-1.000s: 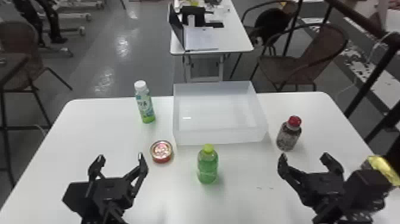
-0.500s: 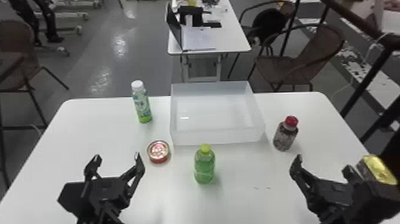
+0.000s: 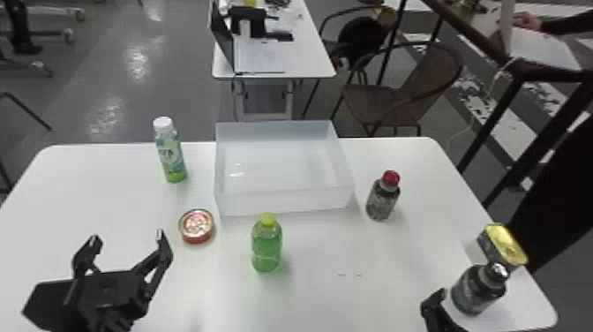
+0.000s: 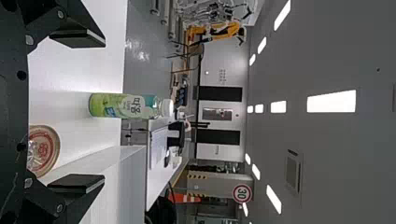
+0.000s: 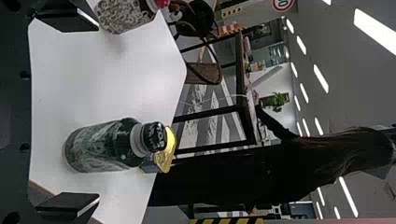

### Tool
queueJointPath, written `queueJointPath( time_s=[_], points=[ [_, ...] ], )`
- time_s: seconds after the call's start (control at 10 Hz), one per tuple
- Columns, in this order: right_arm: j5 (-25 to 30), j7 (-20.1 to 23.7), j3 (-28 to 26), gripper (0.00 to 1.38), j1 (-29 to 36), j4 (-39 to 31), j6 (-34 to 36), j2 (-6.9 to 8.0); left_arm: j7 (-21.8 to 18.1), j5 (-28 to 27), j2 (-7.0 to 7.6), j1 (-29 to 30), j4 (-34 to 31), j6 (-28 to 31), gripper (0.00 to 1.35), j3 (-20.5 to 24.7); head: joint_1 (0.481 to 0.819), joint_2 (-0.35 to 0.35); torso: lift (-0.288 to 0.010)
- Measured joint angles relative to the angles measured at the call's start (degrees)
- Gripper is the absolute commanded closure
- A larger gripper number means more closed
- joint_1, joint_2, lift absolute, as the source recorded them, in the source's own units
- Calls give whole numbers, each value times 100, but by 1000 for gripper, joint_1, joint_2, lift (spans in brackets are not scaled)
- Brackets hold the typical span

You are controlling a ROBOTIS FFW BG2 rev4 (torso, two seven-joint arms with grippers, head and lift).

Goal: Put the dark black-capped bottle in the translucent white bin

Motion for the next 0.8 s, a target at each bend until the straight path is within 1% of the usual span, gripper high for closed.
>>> queueJointPath(
  time_s=[0.1, 0.2, 0.4, 0.5, 0.7, 0.8],
  points=[
    [-141, -19, -21, 19, -72, 259, -42, -109, 0, 18, 16, 2, 0, 0, 259, -4, 695, -130, -65],
    [-265, -20, -64, 27, -146, 498, -46, -170, 5, 28, 23, 2, 0, 0, 259, -9, 695, -145, -65],
    [-292, -18, -221, 32, -260, 786, 246, -257, 9, 35, 14, 8, 1, 4, 259, -8, 695, -168, -65],
    [-382, 12, -262, 32, -350, 917, 316, -357, 9, 35, -7, 16, 3, -3, 259, 2, 695, -181, -65],
    [-619, 486, -317, 32, -688, 1301, 335, -622, 9, 32, -34, 20, 3, -11, 259, 15, 695, -189, -65],
    [-664, 748, -397, 30, -850, 1471, 337, -683, 9, 30, -36, 21, 3, -15, 259, 19, 695, -194, -65]
  ],
)
